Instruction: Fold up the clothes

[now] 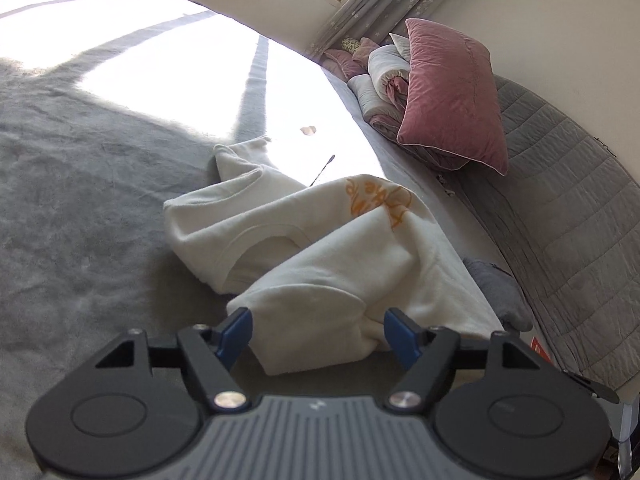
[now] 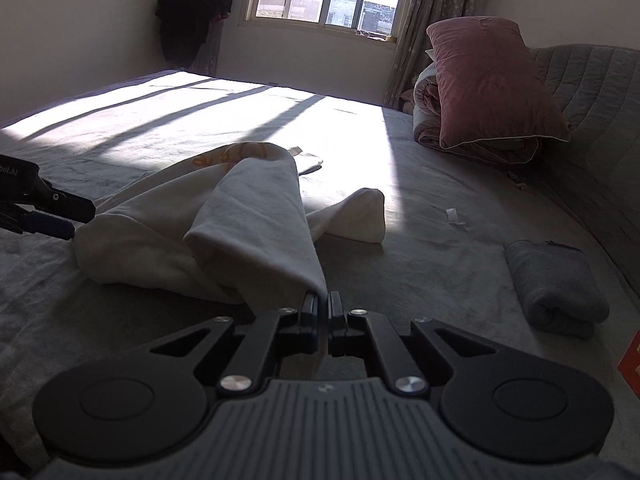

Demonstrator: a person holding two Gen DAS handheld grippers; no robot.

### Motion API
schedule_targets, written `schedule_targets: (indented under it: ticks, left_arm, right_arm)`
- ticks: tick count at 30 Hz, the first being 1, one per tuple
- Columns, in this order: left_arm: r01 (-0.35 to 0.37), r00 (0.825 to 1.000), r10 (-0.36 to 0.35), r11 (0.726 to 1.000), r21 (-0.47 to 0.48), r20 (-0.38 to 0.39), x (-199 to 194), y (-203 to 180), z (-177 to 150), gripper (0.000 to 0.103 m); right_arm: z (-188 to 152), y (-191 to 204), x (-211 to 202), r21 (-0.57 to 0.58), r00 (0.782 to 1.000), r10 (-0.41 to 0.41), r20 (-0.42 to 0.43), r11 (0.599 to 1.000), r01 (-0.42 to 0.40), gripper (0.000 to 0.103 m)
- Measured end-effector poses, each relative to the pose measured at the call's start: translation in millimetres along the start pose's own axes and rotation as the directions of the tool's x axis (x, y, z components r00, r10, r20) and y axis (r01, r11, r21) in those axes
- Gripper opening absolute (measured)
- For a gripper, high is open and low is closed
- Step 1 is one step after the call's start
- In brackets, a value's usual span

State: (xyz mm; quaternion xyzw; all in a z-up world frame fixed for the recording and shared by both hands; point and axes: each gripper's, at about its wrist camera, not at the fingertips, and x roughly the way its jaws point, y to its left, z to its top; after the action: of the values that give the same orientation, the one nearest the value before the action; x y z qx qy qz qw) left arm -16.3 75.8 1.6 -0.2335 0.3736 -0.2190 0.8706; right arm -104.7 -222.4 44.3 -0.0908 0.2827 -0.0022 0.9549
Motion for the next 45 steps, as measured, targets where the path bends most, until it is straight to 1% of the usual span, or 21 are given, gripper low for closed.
schedule_targets:
  ticks: [4,7,13,15,16,17,18,19,20,21,22,24,25,29,30,31,32,34,37,42,45]
  left_arm:
    - [-0.031,0.999,0.03,0.999,-0.039,-0.025,7.2,2.0,-2.9,0.073]
    - [-0.069,0.996,0.065,0.996,-0.059,-0.061,13.4,4.5,-5.8,0.072]
    - [-0.069,0.995,0.06,0.991,-0.116,-0.079,18.8,10.9,-7.2,0.066]
    - [-0.061,0.995,0.05,0.99,-0.13,-0.088,20.8,9.6,-7.6,0.064]
    - [-0.048,0.995,0.034,0.989,-0.141,-0.099,22.4,9.1,-8.8,0.063]
    - [-0.034,0.994,0.018,0.988,-0.152,-0.109,24.0,8.6,-10.0,0.06]
    - [-0.018,0.992,-0.004,0.985,-0.172,-0.124,26.5,8.9,-11.1,0.055]
    - [-0.002,0.99,-0.025,0.982,-0.191,-0.138,29.0,9.3,-12.3,0.053]
    - [-0.006,0.989,-0.023,0.981,-0.194,-0.144,30.7,8.6,-13.0,0.047]
    - [-0.016,0.99,-0.01,0.984,-0.179,-0.144,31.5,7.1,-13.0,0.035]
    - [-0.026,0.991,0.004,0.986,-0.165,-0.133,29.8,5.6,-12.2,0.028]
    - [-0.045,0.994,0.03,0.989,-0.137,-0.109,26.4,2.6,-10.7,0.008]
    - [-0.056,0.994,0.044,0.991,-0.124,-0.097,24.6,1.1,-9.9,0.003]
    - [-0.1,0.995,0.1,0.99,-0.096,-0.004,7.3,-3.6,-5.0,0.002]
    - [-0.112,0.993,0.114,0.989,-0.093,0.013,4.1,-4.3,-4.0,0.001]
    - [-0.125,0.991,0.128,0.988,-0.09,0.03,0.9,-5.0,-3.0,0.001]
    - [-0.138,0.989,0.142,0.987,-0.086,0.047,-1.9,-5.7,-1.7,0.001]
    - [-0.175,0.98,0.181,0.982,-0.075,0.086,-8.2,-7.4,2.3,0.001]
    - [-0.229,0.96,0.236,0.972,-0.059,0.154,-20.7,-8.7,10.2,0.001]
    - [-0.282,0.926,0.289,0.957,-0.066,0.241,-42.4,0.1,25.9,0.001]
    - [-0.314,0.9,0.325,0.946,-0.085,0.291,-55.6,9.4,35.4,0.001]
  right_arm:
    - [-13.5,-11.0,-2.7,0.005,0.998,-0.033,-0.045,0.999,0.033,0.003]
    - [-21.0,-14.4,-1.3,0.035,0.996,-0.009,-0.091,0.999,0.012,0.003]
    - [-23.3,-3.9,-2.2,-0.004,0.993,0.005,-0.115,1.0,-0.005,0.006]
    - [-19.5,-3.0,-3.8,-0.004,0.994,0.005,-0.107,1.0,-0.005,0.021]
    - [-17.5,-3.8,-4.6,0.003,0.995,0.014,-0.098,1.0,-0.014,0.036]
    - [-15.6,-4.6,-5.3,0.01,0.996,0.023,-0.089,1.0,-0.022,0.047]
    - [-13.7,-5.2,-5.9,0.016,0.996,0.032,-0.079,0.999,-0.031,0.063]
    - [-11.8,-4.7,-5.4,0.014,0.997,0.038,-0.068,0.999,-0.037,0.065]
    - [-9.7,-3.3,-3.2,0.004,0.997,0.037,-0.065,0.999,-0.037,0.065]
    - [-7.8,-1.8,-0.3,-0.007,0.997,0.035,-0.063,0.999,-0.035,0.065]
    - [-5.9,0.3,4.4,-0.021,0.998,0.029,-0.061,0.999,-0.031,0.065]
    - [-3.3,3.0,13.9,-0.041,0.998,0.03,-0.061,0.999,-0.033,0.065]
    - [-2.8,3.1,19.6,-0.042,0.997,0.036,-0.063,0.998,-0.039,0.065]
    - [-2.3,4.2,38.9,-0.016,0.995,0.055,-0.085,0.998,-0.056,0.064]
    - [-2.0,5.9,42.5,-0.009,0.993,0.062,-0.097,0.998,-0.063,0.056]
    - [-1.5,8.7,44.7,0.001,0.99,0.075,-0.116,0.997,-0.075,0.032]
    - [-0.9,11.5,46.4,0.013,0.987,0.089,-0.135,0.996,-0.088,0.023]
    - [0.8,18.6,45.6,0.044,0.978,0.126,-0.165,0.992,-0.12,0.016]
    - [4.3,33.0,38.2,0.071,0.957,0.224,-0.186,0.974,-0.214,0.012]
    - [12.0,63.5,22.2,0.092,0.901,0.381,-0.209,0.924,-0.37,0.012]
    - [19.3,83.1,16.3,0.096,0.865,0.456,-0.21,0.89,-0.446,0.012]
